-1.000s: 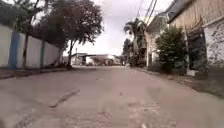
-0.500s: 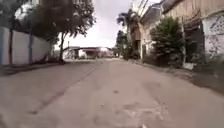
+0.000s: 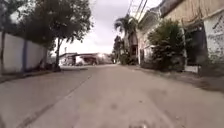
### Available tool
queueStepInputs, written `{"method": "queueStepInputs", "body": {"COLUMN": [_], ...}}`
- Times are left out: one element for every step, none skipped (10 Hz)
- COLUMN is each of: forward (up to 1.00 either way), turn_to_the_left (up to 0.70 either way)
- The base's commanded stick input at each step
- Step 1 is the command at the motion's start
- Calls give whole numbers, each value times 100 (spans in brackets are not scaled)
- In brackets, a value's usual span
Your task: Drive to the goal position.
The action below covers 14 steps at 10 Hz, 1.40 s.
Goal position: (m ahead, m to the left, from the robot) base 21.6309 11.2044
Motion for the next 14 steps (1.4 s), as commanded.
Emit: {"method": "queueStepInputs", "body": {"forward": [70,70,70,70,70,70,70,70,70,70,70,70,70,70], "turn_to_the_left": [0,0,0,0,2,5,5,0,0,0,0,0,0,0]}}
